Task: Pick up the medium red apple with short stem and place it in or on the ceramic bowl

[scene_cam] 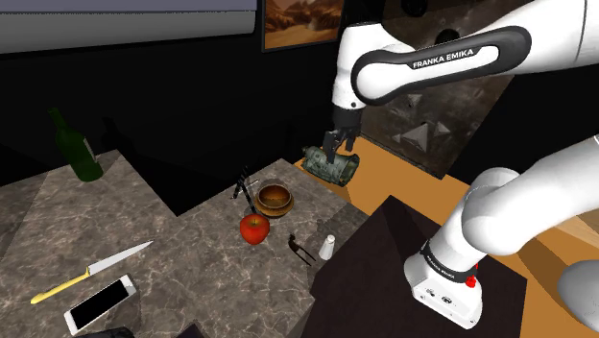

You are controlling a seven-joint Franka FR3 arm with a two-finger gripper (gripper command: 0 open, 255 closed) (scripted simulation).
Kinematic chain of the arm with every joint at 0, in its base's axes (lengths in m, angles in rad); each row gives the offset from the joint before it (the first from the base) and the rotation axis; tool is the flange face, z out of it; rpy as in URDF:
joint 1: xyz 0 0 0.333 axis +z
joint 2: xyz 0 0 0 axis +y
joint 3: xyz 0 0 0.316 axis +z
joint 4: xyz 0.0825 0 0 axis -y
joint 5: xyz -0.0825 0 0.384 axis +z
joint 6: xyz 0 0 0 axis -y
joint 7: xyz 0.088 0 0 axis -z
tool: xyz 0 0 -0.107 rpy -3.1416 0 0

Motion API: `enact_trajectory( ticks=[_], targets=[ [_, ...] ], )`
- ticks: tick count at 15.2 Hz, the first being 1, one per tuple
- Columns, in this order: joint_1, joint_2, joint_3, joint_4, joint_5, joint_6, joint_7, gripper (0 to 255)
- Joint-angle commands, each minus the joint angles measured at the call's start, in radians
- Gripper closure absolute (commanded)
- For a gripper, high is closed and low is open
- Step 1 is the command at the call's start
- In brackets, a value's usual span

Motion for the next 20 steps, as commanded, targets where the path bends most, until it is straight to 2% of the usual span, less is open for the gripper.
enact_trajectory(
  ticks=[1, 11, 20],
  targets=[
    [0.012, 0.075, 0.022, 0.018, 0.008, 0.06, 0.026, 0],
    [0.057, 0.439, 0.103, 0.141, -0.013, 0.301, 0.149, 0],
    [0.125, 0.784, 0.122, 0.361, -0.097, 0.422, 0.272, 0]
  ],
)
